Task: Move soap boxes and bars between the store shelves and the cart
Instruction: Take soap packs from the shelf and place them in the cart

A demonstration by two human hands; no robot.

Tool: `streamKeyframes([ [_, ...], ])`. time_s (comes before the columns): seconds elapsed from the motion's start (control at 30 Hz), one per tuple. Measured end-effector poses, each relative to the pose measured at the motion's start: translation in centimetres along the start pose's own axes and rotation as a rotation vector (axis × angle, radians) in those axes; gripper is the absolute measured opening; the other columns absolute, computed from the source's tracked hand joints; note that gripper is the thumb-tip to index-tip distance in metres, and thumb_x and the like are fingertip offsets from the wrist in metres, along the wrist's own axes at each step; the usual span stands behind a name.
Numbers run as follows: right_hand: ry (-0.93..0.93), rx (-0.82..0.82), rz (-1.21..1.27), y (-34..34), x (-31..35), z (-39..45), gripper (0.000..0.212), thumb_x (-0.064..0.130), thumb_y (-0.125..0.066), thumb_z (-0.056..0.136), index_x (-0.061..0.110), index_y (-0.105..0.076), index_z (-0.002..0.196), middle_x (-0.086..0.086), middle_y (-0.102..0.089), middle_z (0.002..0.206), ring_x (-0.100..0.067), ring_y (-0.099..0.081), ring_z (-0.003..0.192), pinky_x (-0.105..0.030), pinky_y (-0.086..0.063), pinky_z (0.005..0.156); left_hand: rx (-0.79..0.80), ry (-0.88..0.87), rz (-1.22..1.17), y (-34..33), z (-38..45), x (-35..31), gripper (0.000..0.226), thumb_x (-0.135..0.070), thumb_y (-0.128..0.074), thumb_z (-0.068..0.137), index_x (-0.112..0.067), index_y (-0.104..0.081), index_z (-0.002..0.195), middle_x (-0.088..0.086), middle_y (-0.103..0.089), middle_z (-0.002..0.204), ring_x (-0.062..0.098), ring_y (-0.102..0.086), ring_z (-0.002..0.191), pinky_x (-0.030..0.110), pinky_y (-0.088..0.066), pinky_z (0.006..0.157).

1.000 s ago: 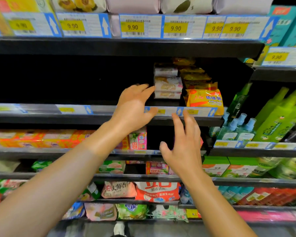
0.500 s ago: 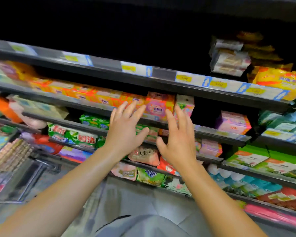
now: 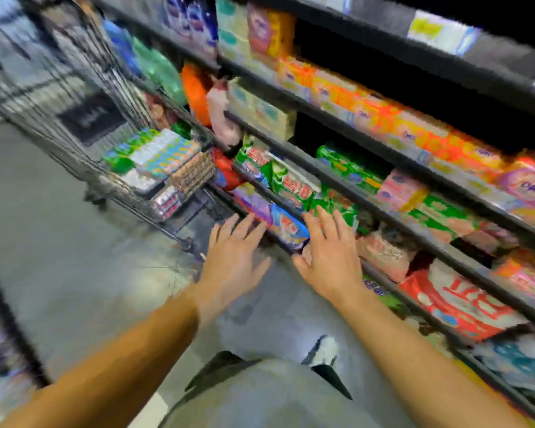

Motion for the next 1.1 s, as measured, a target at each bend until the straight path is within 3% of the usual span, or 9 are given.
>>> streamKeyframes([
  [0.1,0.065,0.02,0.043,-1.2,5.6,1.8,0.086,0.047,-0.07,0.078,0.013,-0.04,0.15,-0.013,-0.033,0.158,-0.042,-0.025,0.146,-0.054,-0.025,0.118,0.015,0.094,-0.022,0.2,-1.9,5.9,0.076,-0.061,-0.041,0.075,-0.021,-0.055,0.138,0.012,-0.054,0.142,0.041,-0.046,0.131,0.062,-0.04,0.101],
  [0.27,0.199,0.089,0.058,-3.8,13.5,6.0,0.087,0.043,-0.079,0.072,0.012,-0.046,0.146,-0.014,-0.041,0.153,-0.042,-0.034,0.142,-0.059,-0.035,0.111,-0.036,0.247,-0.04,1.5,-3.0,13.7,0.075,-0.061,-0.04,0.076,-0.021,-0.055,0.138,0.01,-0.054,0.142,0.041,-0.047,0.13,0.061,-0.041,0.1],
  [0.47,0.343,0.147,0.075,-6.9,20.7,14.8,0.083,0.045,-0.067,0.084,0.013,-0.034,0.153,-0.012,-0.028,0.16,-0.038,-0.018,0.149,-0.053,-0.021,0.119,-0.042,0.411,-0.042,2.9,-0.5,23.7,0.075,-0.058,-0.042,0.08,-0.027,-0.04,0.149,0.005,-0.038,0.155,0.035,-0.027,0.143,0.055,-0.021,0.115],
  [0.67,0.444,0.269,0.117,-9.8,28.6,24.8,0.08,0.046,-0.058,0.092,0.016,-0.02,0.157,-0.009,-0.015,0.164,-0.032,-0.007,0.151,-0.045,-0.009,0.123,-0.018,0.521,-0.075,4.3,3.4,33.1,0.076,-0.057,-0.041,0.08,-0.028,-0.038,0.15,0.003,-0.034,0.157,0.033,-0.024,0.146,0.054,-0.016,0.116],
  [0.83,0.452,0.388,0.132,-12.0,33.5,32.1,0.079,0.047,-0.056,0.094,0.018,-0.018,0.157,-0.008,-0.013,0.164,-0.03,-0.006,0.151,-0.043,-0.009,0.123,0.096,0.589,-0.075,4.8,6.4,40.2,0.071,-0.056,-0.048,0.093,-0.033,-0.02,0.155,-0.001,-0.018,0.163,0.027,-0.009,0.15,0.05,-0.005,0.12],
  [0.97,0.444,0.435,0.139,-14.0,37.6,36.7,0.083,0.052,-0.051,0.085,0.009,-0.03,0.153,-0.016,-0.027,0.159,-0.038,-0.02,0.147,-0.052,-0.021,0.119,0.084,0.604,-0.095,5.8,8.4,45.5,0.072,-0.051,-0.055,0.093,-0.03,-0.024,0.154,0.001,-0.022,0.162,0.031,-0.013,0.149,0.053,-0.008,0.119],
  [1.1,0.392,0.463,0.157,-17.0,42.2,41.0,0.076,0.048,-0.055,0.09,0.011,-0.032,0.153,-0.016,-0.029,0.158,-0.038,-0.023,0.146,-0.049,-0.017,0.12,0.161,0.544,-0.081,6.1,10.7,52.2,0.073,-0.053,-0.049,0.094,-0.029,-0.018,0.156,0.002,-0.02,0.162,0.031,-0.013,0.149,0.053,-0.014,0.119],
])
Point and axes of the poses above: each hand's wrist, its own z-axis towards the middle knuckle, its own y-axis out of the back of the hand, x = y × z, the point moved 4 cm from there along z, towards the middle knuckle
